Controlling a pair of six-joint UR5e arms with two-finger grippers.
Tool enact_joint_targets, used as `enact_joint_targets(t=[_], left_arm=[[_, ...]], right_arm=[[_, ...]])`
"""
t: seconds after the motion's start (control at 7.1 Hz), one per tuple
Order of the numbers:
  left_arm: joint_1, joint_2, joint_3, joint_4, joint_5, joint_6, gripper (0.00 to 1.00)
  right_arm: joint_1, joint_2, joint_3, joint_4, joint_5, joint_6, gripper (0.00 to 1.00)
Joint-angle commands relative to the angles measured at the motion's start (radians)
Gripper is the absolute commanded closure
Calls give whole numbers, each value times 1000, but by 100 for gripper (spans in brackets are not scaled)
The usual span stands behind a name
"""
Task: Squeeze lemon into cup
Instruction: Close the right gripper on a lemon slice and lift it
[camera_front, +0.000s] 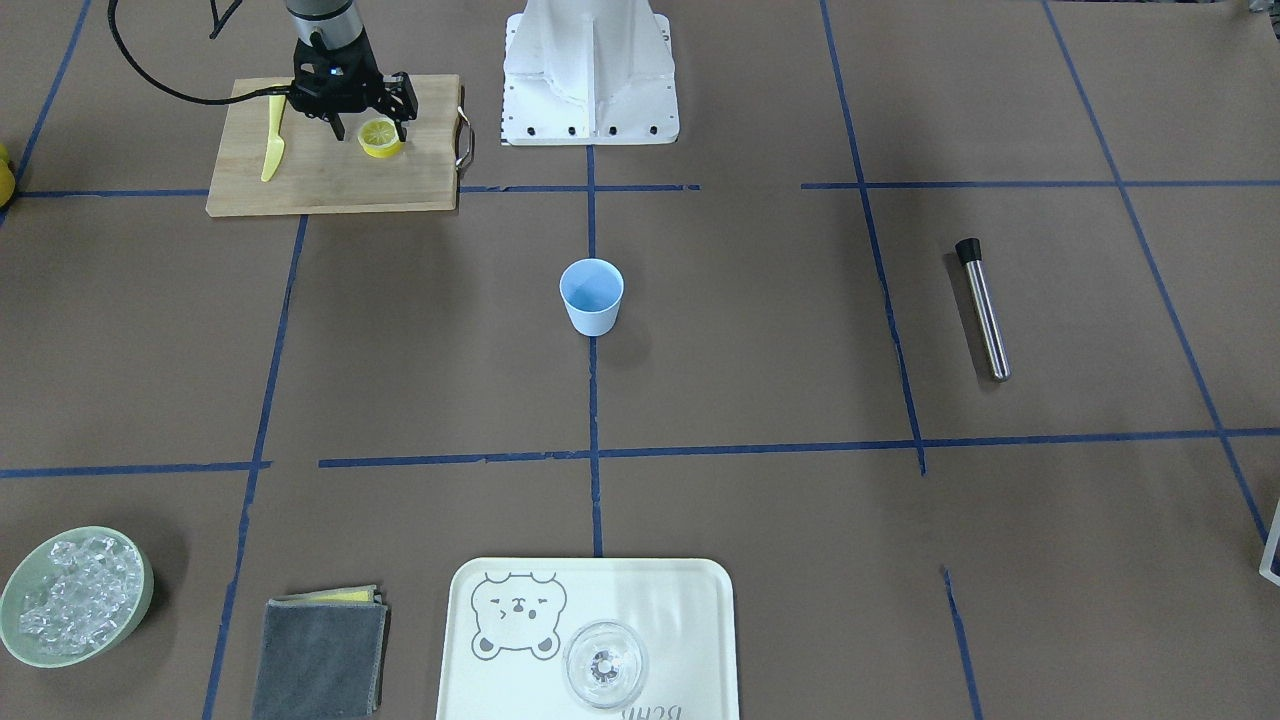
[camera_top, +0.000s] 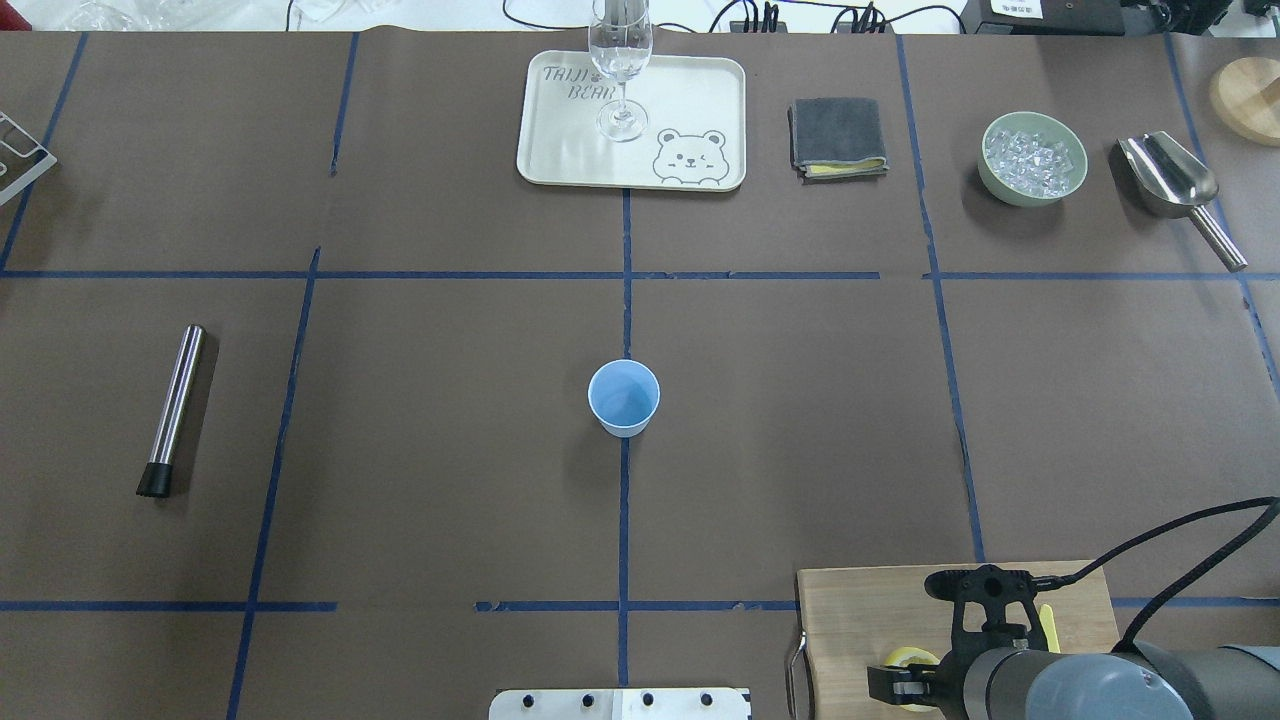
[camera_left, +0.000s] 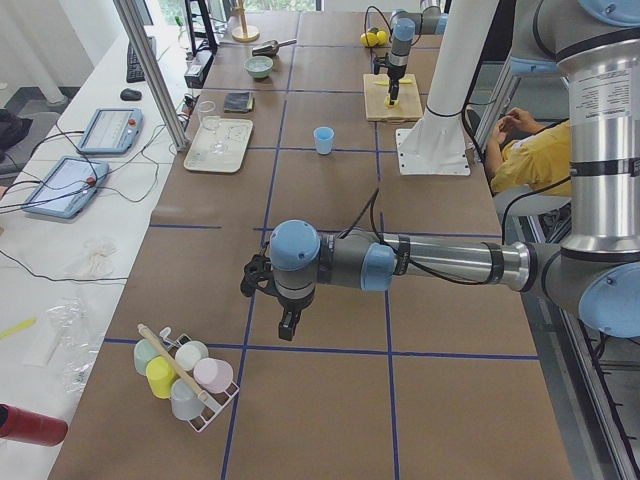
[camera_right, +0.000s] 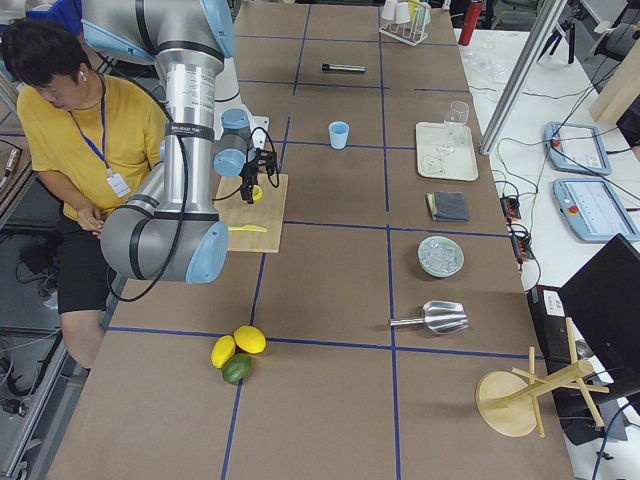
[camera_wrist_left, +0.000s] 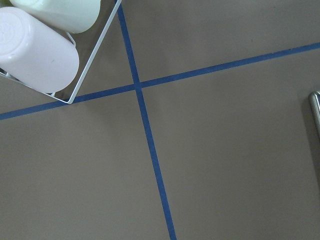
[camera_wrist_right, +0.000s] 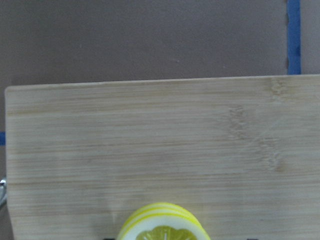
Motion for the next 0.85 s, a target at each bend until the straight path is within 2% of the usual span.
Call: enact_joint_targets(t=[0.0,0.14,0.28,0.42,0.7], left_arm=[[0,1,4,0,0,1,0],[0,1,5,0,0,1,0],[-2,1,5,0,0,1,0],[-2,1,4,0,0,1,0],[0,19,-7,0,0,1,0]], right_arm=[[-3,3,-3,2,0,3,11],[-1,2,-3,2,0,3,13],[-3,3,-1,2,0,3,21],[-1,3,0,2,0,4,33],[0,3,14,3,9,6,52]])
